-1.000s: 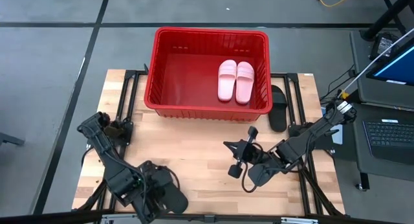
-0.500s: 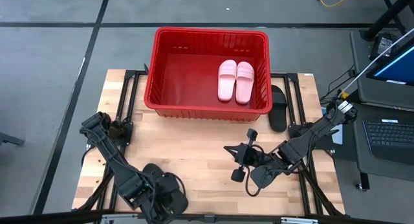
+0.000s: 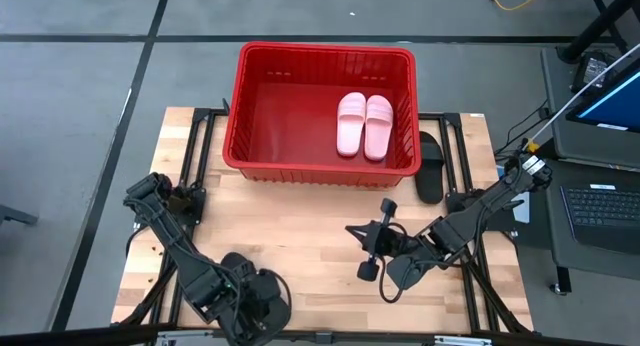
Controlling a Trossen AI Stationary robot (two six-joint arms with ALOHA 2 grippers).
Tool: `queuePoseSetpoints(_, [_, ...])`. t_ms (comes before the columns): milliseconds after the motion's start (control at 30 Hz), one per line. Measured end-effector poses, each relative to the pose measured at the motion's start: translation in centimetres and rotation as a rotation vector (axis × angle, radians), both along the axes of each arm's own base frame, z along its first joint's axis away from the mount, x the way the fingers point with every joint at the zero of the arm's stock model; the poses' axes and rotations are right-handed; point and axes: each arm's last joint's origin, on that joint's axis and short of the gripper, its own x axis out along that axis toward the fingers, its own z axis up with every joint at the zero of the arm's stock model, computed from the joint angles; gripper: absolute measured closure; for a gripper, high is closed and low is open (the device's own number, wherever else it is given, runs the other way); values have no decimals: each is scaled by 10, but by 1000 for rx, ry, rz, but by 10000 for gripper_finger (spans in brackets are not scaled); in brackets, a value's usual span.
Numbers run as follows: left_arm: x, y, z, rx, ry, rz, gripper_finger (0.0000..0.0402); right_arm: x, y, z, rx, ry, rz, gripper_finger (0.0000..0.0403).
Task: Pick and place slides into bin
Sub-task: Put the bottom black slide into the bin
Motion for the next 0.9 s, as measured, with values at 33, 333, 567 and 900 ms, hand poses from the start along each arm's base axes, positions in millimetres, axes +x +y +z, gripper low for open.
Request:
queuePoseSetpoints(33, [0,0,0,4,-1,-8,383,0,0,0,3,2,3,398])
queuePoseSetpoints(333, [5,5,0,7,-6,18,334,0,1,0,10,10,17,398])
queuePoseSetpoints(567, [8,8,1,56,-45,16,278,0,1,0,10,10,17,398])
queuePoseSetpoints(900, [9,9,2,146,-91,-41,210,0,1,0,11,10,16,398])
